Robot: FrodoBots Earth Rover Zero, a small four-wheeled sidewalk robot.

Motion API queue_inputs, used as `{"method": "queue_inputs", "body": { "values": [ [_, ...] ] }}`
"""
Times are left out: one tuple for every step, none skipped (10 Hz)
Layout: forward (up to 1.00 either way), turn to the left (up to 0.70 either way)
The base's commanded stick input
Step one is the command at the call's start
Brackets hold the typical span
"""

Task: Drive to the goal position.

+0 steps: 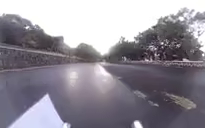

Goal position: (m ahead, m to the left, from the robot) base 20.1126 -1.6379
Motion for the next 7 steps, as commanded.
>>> {"method": "queue_inputs", "body": {
  "values": [
    [0.50,0.00],
    [0.50,0.00],
    [0.50,0.00],
    [0.50,0.00],
    [0.50,0.00],
    [0.50,0.00],
    [0.50,0.00]
  ]
}}
